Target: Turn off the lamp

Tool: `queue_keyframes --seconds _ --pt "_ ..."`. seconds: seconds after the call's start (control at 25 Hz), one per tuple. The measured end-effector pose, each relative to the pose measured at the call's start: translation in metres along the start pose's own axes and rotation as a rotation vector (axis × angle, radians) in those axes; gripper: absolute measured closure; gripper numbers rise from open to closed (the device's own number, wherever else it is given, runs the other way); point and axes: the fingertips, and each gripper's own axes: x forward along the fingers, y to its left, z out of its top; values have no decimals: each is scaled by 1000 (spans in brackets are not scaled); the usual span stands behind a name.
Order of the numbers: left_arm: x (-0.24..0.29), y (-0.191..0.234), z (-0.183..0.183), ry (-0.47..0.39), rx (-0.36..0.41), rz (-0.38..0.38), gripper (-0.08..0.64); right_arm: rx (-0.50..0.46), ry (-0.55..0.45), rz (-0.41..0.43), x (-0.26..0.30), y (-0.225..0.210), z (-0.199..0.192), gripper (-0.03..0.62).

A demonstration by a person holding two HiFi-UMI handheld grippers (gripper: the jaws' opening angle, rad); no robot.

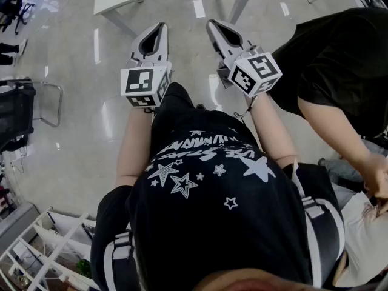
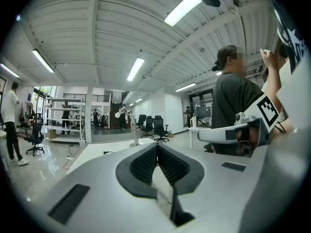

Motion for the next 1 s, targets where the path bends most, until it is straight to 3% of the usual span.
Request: queue_keyframes --seconds 0.36,0.68,1.0 --pt "24 15 -5 -1 -1 -12 549 6 18 -25 22 -23 -6 587" --pt "59 53 -11 -6 -34 -23 549 -13 44 -49 62 -43 -4 586" --pt "125 119 -14 -9 -75 -35 549 -18 89 -42 150 -78 -6 587"
